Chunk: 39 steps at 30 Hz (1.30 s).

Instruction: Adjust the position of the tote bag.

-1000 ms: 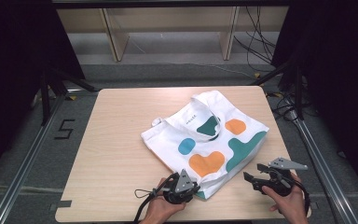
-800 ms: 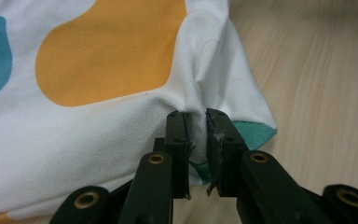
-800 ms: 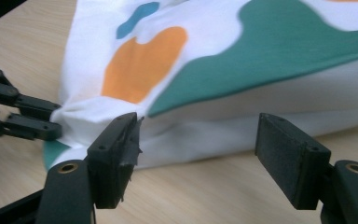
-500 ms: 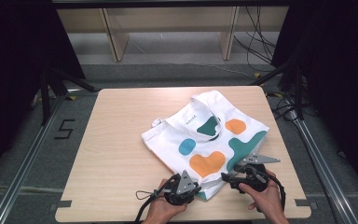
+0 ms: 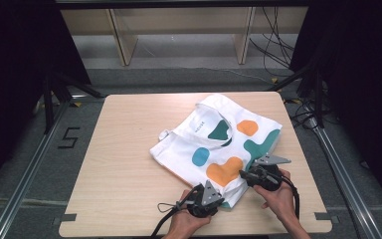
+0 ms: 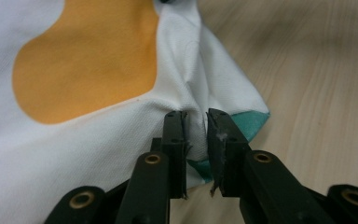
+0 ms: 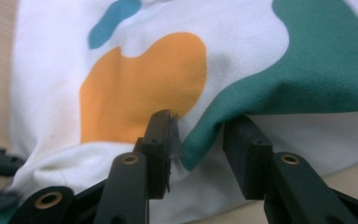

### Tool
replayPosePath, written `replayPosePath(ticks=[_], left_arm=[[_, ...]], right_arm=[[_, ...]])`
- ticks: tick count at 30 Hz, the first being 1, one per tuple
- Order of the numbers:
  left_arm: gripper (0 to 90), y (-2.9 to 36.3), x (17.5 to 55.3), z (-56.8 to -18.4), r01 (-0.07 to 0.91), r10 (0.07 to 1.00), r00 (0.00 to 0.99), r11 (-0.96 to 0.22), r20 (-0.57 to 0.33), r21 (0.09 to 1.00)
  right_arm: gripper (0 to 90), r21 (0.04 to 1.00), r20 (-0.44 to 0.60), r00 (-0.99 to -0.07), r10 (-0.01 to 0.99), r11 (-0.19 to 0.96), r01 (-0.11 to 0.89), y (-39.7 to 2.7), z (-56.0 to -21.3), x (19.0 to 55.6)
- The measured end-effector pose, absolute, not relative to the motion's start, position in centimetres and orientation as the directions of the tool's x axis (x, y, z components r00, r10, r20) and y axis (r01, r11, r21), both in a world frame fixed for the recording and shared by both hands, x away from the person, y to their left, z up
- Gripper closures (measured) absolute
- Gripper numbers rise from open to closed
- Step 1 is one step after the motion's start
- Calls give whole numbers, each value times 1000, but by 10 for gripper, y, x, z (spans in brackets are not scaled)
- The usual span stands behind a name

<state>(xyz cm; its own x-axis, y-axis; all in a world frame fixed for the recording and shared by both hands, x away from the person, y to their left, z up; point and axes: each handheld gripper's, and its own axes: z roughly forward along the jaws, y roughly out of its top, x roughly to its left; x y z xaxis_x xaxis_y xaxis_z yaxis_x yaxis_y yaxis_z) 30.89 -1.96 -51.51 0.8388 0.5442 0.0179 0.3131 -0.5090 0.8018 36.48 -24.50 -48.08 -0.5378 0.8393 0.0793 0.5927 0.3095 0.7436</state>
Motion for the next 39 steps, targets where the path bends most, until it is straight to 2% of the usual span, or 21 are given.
replayPosePath(ticks=[4, 6, 10, 12, 15, 16, 17, 18, 19, 20, 22, 25, 26, 28, 30, 31, 34, 36, 37, 39], left_arm=[[761, -40, 315, -515, 306, 547, 837, -503, 25, 808], [754, -44, 319, -512, 307, 546, 837, -510, 27, 804], [655, -34, 322, -499, 325, 529, 847, -434, -55, 840], [599, -17, 325, -487, 319, 534, 843, -401, -64, 858], [535, 20, 336, -468, 302, 554, 831, -358, -60, 883], [507, 32, 340, -464, 325, 585, 807, -330, -79, 886], [474, 45, 345, -460, 337, 612, 788, -337, -68, 879], [448, 59, 352, -458, 325, 632, 775, -361, -27, 874], [428, 90, 366, -459, 357, 683, 730, -419, 31, 834], [398, 90, 366, -459, 357, 683, 730, -419, 31, 834], [395, 121, 377, -463, 409, 766, 641, -395, 49, 822], [358, 163, 392, -472, 536, 831, 555, -342, -17, 771], [351, 171, 395, -477, 563, 852, 518, -277, -71, 778], [348, 182, 398, -484, 612, 857, 499, -243, -130, 753], [344, 189, 400, -489, 644, 846, 513, -272, -141, 715], [342, 189, 400, -489, 644, 846, 513, -272, -141, 715], [349, 189, 402, -497, 663, 838, 521, -275, -165, 696], [419, 185, 401, -501, 664, 821, 548, -313, -158, 679], [452, 182, 400, -503, 656, 828, 547, -331, -125, 678], [588, 182, 399, -503, 628, 813, 578, -384, -74, 677]], right_arm=[[665, 761, 7, -548, 837, 351, 546, -242, -484, 385], [666, 764, 19, -532, 847, 331, 554, -239, -486, 398], [640, 770, 46, -538, 841, 313, 556, -238, -487, 416], [530, 780, 3, -535, 845, 333, 530, -239, -487, 419], [427, 770, 46, -529, 847, 308, 559, -240, -482, 414], [401, 771, 44, -531, 846, 309, 557, -240, -480, 411], [382, 767, 45, -540, 840, 317, 558, -241, -478, 409], [372, 760, 70, -540, 839, 306, 574, -240, -477, 405], [369, 761, 76, -548, 833, 307, 571, -241, -476, 401], [369, 761, 76, -548, 833, 307, 571, -241, -476, 401], [351, 758, 72, -569, 819, 326, 566, -239, -473, 386], [333, 758, 55, -580, 813, 344, 554, -235, -472, 375], [328, 752, 68, -586, 808, 344, 562, -233, -471, 373], [320, 747, 73, -583, 809, 343, 570, -230, -470, 368], [311, 752, 65, -592, 804, 350, 559, -228, -473, 365], [309, 743, 88, -598, 797, 347, 572, -227, -472, 362], [298, 738, 65, -615, 786, 377, 560, -224, -476, 355], [297, 729, 65, -617, 784, 384, 566, -223, -477, 350], [297, 724, 71, -615, 785, 384, 574, -222, -477, 348], [298, 718, 70, -623, 779, 394, 573, -223, -481, 346]])
